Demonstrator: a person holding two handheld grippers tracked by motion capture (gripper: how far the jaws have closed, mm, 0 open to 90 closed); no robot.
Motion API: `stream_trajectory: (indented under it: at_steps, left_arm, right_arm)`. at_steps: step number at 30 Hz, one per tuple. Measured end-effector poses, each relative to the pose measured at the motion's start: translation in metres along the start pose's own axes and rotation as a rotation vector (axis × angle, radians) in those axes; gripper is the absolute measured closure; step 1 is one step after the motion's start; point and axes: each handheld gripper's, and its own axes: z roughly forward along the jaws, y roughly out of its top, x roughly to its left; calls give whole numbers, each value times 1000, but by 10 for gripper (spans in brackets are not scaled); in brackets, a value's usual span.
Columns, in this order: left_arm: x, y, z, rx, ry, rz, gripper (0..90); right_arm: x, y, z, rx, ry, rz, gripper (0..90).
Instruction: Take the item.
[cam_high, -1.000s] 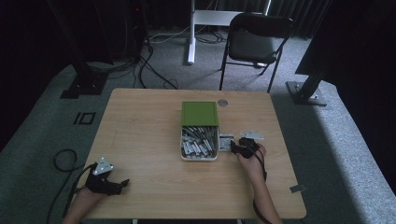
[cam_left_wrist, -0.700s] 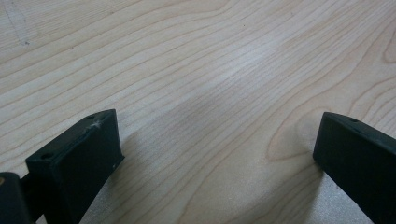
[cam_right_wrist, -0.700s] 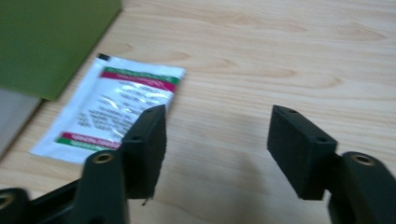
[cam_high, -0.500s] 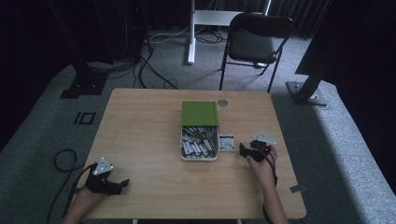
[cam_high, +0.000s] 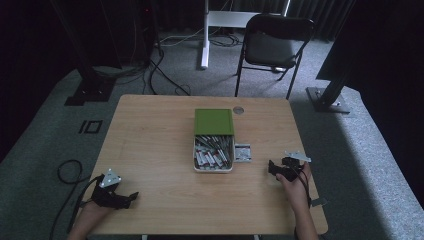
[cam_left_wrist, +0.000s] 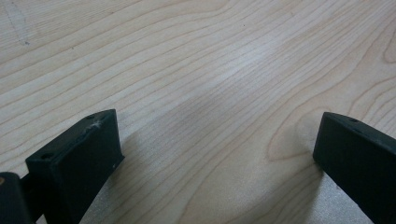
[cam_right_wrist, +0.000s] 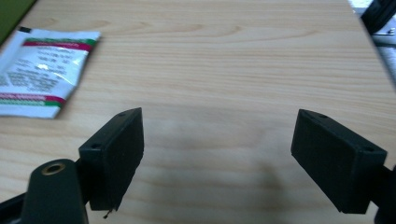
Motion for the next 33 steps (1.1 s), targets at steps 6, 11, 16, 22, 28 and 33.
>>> stream_trajectory:
  at_steps: [6,11,16,22,28,33]
  left_arm:
    - [0,0,0,-2,0,0,17]
    - [0,0,0,-1,0,0,17]
    - [0,0,0,-1,0,0,17]
    - [0,0,0,-1,0,0,17]
    - [0,0,0,-1,0,0,17]
    - [0,0,0,-1,0,0,17]
  right_arm:
    - [-9,-9,-13,-14,-28,13,173]
    - [-16,-17,-22,-34,-59,29,172]
    - [-17,-28,-29,-24,-57,7,171]
    - [-17,-41,-35,-24,-102,-2,171]
    - [-14,-50,-41,-19,-117,-20,171]
    - [-11,-55,-44,-7,-94,-7,171]
